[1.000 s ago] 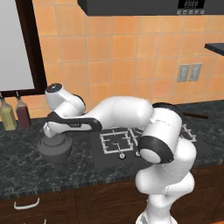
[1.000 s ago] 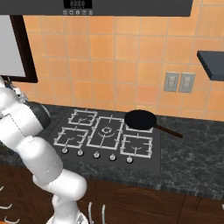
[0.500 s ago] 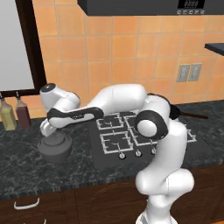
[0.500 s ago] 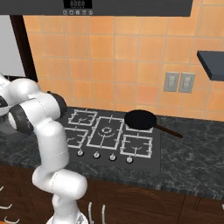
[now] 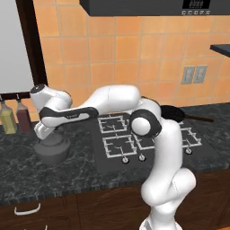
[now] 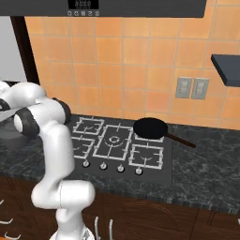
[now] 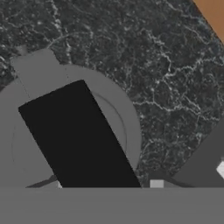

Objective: Pick the kettle from the counter and place it on a stove burner. Then turn the burner on.

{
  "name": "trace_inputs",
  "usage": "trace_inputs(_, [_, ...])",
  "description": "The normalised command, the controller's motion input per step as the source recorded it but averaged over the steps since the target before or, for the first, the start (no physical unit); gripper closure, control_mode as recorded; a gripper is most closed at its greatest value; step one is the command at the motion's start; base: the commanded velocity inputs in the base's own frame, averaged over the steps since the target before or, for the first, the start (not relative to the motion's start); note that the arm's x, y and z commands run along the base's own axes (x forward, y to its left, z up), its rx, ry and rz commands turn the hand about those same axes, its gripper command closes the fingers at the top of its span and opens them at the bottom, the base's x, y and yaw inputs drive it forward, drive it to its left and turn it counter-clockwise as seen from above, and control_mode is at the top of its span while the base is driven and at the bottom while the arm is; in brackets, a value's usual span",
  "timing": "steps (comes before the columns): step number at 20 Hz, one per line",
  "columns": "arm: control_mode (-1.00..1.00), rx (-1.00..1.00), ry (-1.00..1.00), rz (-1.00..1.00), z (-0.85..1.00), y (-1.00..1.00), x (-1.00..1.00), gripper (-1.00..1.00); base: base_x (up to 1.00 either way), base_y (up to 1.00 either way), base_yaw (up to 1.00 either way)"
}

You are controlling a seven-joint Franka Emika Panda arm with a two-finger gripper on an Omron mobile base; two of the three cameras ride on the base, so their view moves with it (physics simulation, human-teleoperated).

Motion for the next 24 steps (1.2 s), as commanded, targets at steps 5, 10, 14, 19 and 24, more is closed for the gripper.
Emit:
trace_inputs(5, [-1.00,0.00,-0.09,0.00,0.00,-0.37,-0.19,1.00,0.00,0.00,0.00])
trace_inputs(10, [-1.00,0.03,-0.57,0.00,0.23,-0.89,-0.21,1.00,0.00,0.00,0.00])
trace_inputs(14, [-1.00,0.09,-0.51,0.00,0.28,-1.00,-0.01,1.00,0.00,0.00,0.00])
trace_inputs(19, [-1.00,0.13,-0.13,0.00,0.30,-1.00,0.26,1.00,0.00,0.00,0.00])
trace_inputs(24, [-1.00,0.14,0.17,0.00,0.34,-1.00,0.52,1.00,0.00,0.00,0.00])
